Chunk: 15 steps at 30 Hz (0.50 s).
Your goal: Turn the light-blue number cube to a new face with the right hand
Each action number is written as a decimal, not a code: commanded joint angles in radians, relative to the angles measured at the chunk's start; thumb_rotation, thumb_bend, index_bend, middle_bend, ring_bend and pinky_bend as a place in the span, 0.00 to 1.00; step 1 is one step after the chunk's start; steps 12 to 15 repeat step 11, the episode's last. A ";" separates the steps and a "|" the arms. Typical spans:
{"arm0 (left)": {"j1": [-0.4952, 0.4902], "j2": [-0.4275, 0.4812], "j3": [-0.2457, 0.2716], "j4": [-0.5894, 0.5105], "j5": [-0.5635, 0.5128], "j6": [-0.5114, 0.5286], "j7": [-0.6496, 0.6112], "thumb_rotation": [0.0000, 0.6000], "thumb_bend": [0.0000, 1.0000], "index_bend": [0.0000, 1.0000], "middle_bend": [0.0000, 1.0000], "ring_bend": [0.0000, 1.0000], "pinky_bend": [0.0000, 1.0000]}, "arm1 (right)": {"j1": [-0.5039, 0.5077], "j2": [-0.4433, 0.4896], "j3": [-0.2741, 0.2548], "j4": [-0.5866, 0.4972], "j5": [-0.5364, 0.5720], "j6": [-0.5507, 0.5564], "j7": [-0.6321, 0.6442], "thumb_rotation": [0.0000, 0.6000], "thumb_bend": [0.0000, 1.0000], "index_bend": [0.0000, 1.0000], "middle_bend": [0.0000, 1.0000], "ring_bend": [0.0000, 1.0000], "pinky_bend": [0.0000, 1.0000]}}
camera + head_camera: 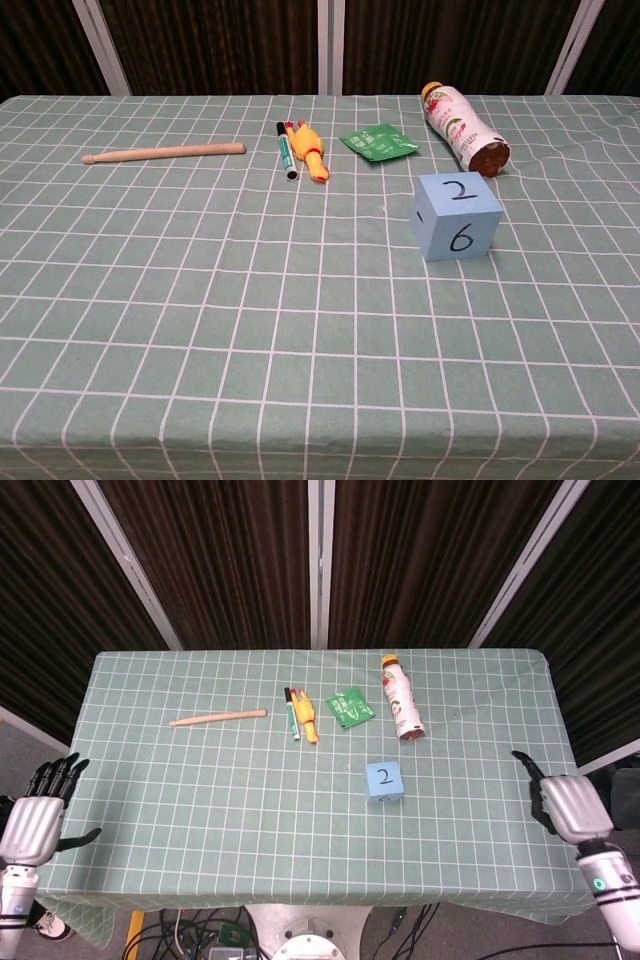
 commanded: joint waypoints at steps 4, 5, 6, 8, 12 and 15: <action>0.004 -0.015 -0.004 0.005 0.001 0.014 0.005 1.00 0.00 0.03 0.00 0.00 0.00 | -0.298 -0.265 0.171 0.356 -0.070 0.188 -0.021 1.00 0.00 0.00 0.00 0.00 0.00; 0.005 -0.018 -0.003 0.011 0.003 0.016 0.000 1.00 0.00 0.03 0.00 0.00 0.00 | -0.305 -0.263 0.184 0.356 -0.067 0.167 -0.020 1.00 0.00 0.00 0.00 0.00 0.00; 0.006 -0.020 -0.003 0.017 0.005 0.019 -0.005 1.00 0.00 0.03 0.00 0.00 0.00 | -0.309 -0.260 0.193 0.355 -0.066 0.153 -0.025 1.00 0.00 0.00 0.00 0.00 0.00; 0.009 -0.028 -0.004 0.034 0.009 0.029 -0.017 1.00 0.00 0.03 0.00 0.00 0.00 | -0.318 -0.254 0.212 0.345 -0.068 0.127 -0.030 1.00 0.00 0.00 0.00 0.00 0.00; 0.015 -0.035 -0.002 0.057 0.016 0.041 -0.027 1.00 0.00 0.03 0.00 0.00 0.00 | -0.330 -0.242 0.232 0.326 -0.084 0.094 -0.026 1.00 0.00 0.00 0.00 0.00 0.00; 0.015 -0.035 -0.002 0.057 0.016 0.041 -0.027 1.00 0.00 0.03 0.00 0.00 0.00 | -0.330 -0.242 0.232 0.326 -0.084 0.094 -0.026 1.00 0.00 0.00 0.00 0.00 0.00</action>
